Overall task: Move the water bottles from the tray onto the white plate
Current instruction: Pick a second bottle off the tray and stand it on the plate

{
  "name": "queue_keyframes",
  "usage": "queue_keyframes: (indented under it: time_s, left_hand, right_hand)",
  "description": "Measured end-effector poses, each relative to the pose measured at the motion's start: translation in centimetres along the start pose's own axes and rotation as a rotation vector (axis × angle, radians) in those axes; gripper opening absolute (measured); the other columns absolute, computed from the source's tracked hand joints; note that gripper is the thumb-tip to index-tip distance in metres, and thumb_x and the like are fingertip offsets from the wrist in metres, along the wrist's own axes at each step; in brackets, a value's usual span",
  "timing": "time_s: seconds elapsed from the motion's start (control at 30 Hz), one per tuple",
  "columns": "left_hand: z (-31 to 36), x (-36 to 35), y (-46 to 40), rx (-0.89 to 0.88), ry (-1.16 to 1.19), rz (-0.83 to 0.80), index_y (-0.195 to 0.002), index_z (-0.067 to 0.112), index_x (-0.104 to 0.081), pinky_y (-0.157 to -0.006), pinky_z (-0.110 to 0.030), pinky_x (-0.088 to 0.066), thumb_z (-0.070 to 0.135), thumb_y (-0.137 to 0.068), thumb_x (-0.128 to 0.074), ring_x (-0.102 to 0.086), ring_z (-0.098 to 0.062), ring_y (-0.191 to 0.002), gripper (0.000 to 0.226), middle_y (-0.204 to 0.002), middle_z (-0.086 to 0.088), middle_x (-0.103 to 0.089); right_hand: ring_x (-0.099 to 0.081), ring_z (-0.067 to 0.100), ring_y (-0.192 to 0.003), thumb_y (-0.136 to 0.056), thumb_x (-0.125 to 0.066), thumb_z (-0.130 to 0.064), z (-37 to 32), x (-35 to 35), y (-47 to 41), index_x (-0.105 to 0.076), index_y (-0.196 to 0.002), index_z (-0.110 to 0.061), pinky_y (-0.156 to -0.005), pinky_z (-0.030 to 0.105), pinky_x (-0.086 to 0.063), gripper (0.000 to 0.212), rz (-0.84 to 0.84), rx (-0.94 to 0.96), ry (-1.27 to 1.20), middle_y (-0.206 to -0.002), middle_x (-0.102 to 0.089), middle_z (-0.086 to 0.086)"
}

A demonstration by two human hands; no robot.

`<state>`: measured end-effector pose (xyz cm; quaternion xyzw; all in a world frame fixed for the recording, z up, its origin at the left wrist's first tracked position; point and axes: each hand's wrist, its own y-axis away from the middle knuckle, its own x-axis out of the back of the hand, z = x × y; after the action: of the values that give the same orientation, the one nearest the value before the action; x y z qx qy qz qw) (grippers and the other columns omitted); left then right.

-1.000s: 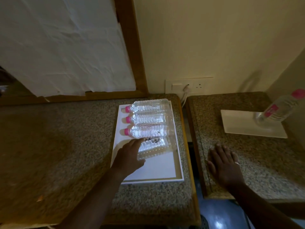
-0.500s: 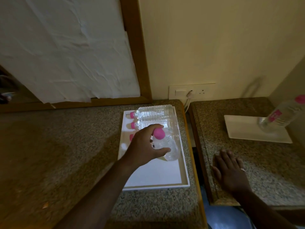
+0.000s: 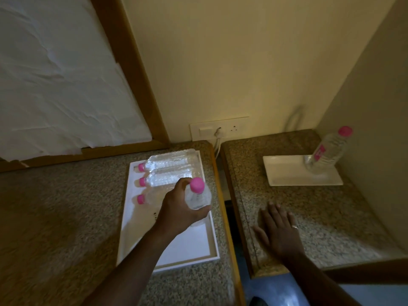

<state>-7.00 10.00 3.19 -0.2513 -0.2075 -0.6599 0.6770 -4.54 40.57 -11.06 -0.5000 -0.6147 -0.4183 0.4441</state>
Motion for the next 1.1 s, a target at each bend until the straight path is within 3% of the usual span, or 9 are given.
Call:
queue_keyframes:
  time_s: [0.17, 0.33, 0.43, 0.57, 0.63, 0.73, 0.77, 0.93, 1.1]
  left_hand:
    - [2.3, 0.0, -2.3, 0.006, -0.029, -0.067, -0.111, 0.041, -0.051, -0.081, -0.038, -0.055, 0.055, -0.05, -0.086, -0.064, -0.012, -0.097, 0.072, -0.105, 0.012, -0.067]
    - [6.6, -1.7, -6.1, 0.013, 0.12, -0.065, -0.101, 0.046, -0.057, -0.066, -0.013, -0.05, 0.037, -0.055, -0.092, -0.066, 0.004, -0.086, 0.059, -0.096, 0.015, -0.071]
    - [9.7, -5.6, -8.9, -0.027, 0.208, -0.078, -0.098, 0.049, -0.06, -0.066, -0.012, -0.051, 0.032, -0.053, -0.093, -0.067, 0.004, -0.087, 0.058, -0.094, 0.019, -0.072]
    - [13.6, -13.1, -13.3, -0.063, 0.234, -0.153, -0.104, 0.032, -0.056, -0.082, -0.036, -0.056, 0.027, -0.051, -0.093, -0.068, -0.017, -0.099, 0.064, -0.106, 0.0, -0.07]
    - [15.1, -16.7, -15.5, -0.075, 0.243, -0.217, -0.11, 0.023, -0.055, -0.086, -0.04, -0.056, 0.022, -0.054, -0.093, -0.066, -0.021, -0.102, 0.069, -0.11, -0.004, -0.068]
    - [15.3, -18.5, -17.4, -0.113, 0.194, -0.242, -0.105, 0.029, -0.052, -0.071, -0.01, -0.049, 0.018, -0.058, -0.093, -0.063, -0.006, -0.092, 0.063, -0.098, 0.014, -0.063]
    - [16.6, -22.5, -18.2, -0.131, 0.175, -0.304, -0.105, 0.03, -0.052, -0.068, -0.008, -0.047, 0.019, -0.058, -0.092, -0.063, -0.005, -0.091, 0.063, -0.098, 0.016, -0.061]
    - [16.2, -25.2, -19.0, -0.155, 0.158, -0.355, -0.097, 0.049, -0.058, -0.074, -0.022, -0.052, 0.018, -0.06, -0.091, -0.065, 0.004, -0.089, 0.059, -0.093, 0.021, -0.071]
    - [16.1, -26.7, -19.6, -0.125, 0.158, -0.378, -0.103, 0.045, -0.055, -0.086, -0.046, -0.056, 0.028, -0.056, -0.092, -0.066, -0.012, -0.1, 0.062, -0.108, 0.009, -0.068]
  right_hand:
    - [-0.03, 0.038, -0.143, -0.094, -0.026, -0.068, 5.5, 1.4, 0.7, -0.05, -0.14, -0.015, -0.113, 0.062, -0.023, 0.074, -0.001, -0.142, 0.006, -0.15, -0.044, 0.017]
    - [-0.025, 0.035, -0.146, -0.093, -0.022, -0.069, 11.0, 3.3, 1.0, -0.047, -0.143, -0.013, -0.117, 0.056, -0.018, 0.079, 0.015, -0.143, -0.019, -0.155, -0.036, 0.018]
    - [-0.016, 0.03, -0.149, -0.092, -0.019, -0.07, 13.2, 4.1, 1.0, -0.035, -0.151, -0.018, -0.119, 0.05, -0.011, 0.08, 0.007, -0.15, -0.019, -0.161, -0.024, 0.013]
    - [-0.003, 0.026, -0.151, -0.094, -0.016, -0.071, 15.1, 4.3, 0.7, -0.027, -0.154, -0.021, -0.12, 0.046, 0.0, 0.079, 0.0, -0.137, -0.002, -0.164, -0.013, 0.01]
    - [-0.002, 0.026, -0.151, -0.094, -0.02, -0.07, 15.8, 4.2, 0.5, -0.027, -0.154, -0.021, -0.121, 0.048, -0.001, 0.078, 0.013, -0.136, -0.012, -0.164, -0.013, 0.01]
    - [0.002, 0.027, -0.151, -0.095, -0.018, -0.071, 14.1, 4.4, -0.1, -0.025, -0.155, -0.022, -0.121, 0.049, 0.002, 0.078, 0.027, -0.08, -0.01, -0.164, -0.009, 0.009]
    - [0.004, 0.027, -0.151, -0.095, -0.017, -0.071, 16.4, 3.9, 0.6, -0.023, -0.155, -0.023, -0.12, 0.048, 0.003, 0.078, 0.015, -0.135, -0.035, -0.165, -0.007, 0.008]
    - [0.0, 0.029, -0.151, -0.095, -0.023, -0.067, 15.8, 3.8, 0.5, -0.028, -0.154, -0.021, -0.12, 0.052, 0.001, 0.075, 0.048, -0.11, -0.045, -0.164, -0.014, 0.01]
    - [-0.006, 0.031, -0.151, -0.097, -0.024, -0.065, 16.3, 3.3, 0.6, -0.032, -0.152, -0.018, -0.119, 0.056, -0.008, 0.073, 0.06, -0.114, -0.033, -0.162, -0.02, 0.012]
